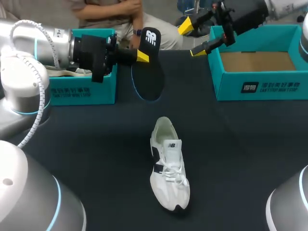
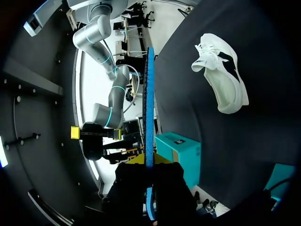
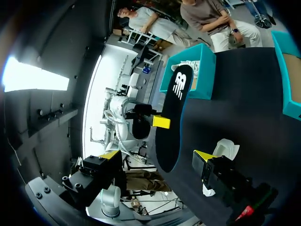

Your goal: Take the shoe out of the shoebox, open the shoe tongue, remove and reinsert the insole, then place the shoe into the shoebox

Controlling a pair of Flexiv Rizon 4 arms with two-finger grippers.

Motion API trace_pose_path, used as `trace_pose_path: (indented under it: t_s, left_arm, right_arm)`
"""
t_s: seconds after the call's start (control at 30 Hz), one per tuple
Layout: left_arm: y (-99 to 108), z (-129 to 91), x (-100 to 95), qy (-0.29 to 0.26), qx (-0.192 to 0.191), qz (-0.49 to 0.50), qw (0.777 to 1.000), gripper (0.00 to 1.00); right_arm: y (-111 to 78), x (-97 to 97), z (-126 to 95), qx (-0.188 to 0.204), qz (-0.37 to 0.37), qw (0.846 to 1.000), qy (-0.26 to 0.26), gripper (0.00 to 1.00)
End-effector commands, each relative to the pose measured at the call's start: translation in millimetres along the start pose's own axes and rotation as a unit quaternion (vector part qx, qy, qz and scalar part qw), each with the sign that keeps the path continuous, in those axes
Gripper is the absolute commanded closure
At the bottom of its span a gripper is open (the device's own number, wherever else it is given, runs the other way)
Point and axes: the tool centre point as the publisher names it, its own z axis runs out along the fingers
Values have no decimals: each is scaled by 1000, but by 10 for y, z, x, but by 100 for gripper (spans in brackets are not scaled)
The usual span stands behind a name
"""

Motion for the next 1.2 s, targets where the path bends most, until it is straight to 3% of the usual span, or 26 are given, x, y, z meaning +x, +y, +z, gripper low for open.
trace_pose_path:
  t_s: [0.03, 0.47, 0.87, 1.2]
  left_arm:
    - [0, 11, 5, 0, -1, 1, 1000, 100]
    - [0, 11, 5, 0, -1, 1, 1000, 100]
    - [0, 11, 5, 0, -1, 1, 1000, 100]
    - [0, 11, 5, 0, -1, 1, 1000, 100]
  right_arm:
    - [0, -125, 119, 3, 7, 999, 38, 0]
    - [54, -377, 379, -2, 14, 998, 56, 0]
    - [131, -181, 676, 11, 10, 997, 70, 0]
    - [59, -48, 886, -8, 38, 997, 71, 0]
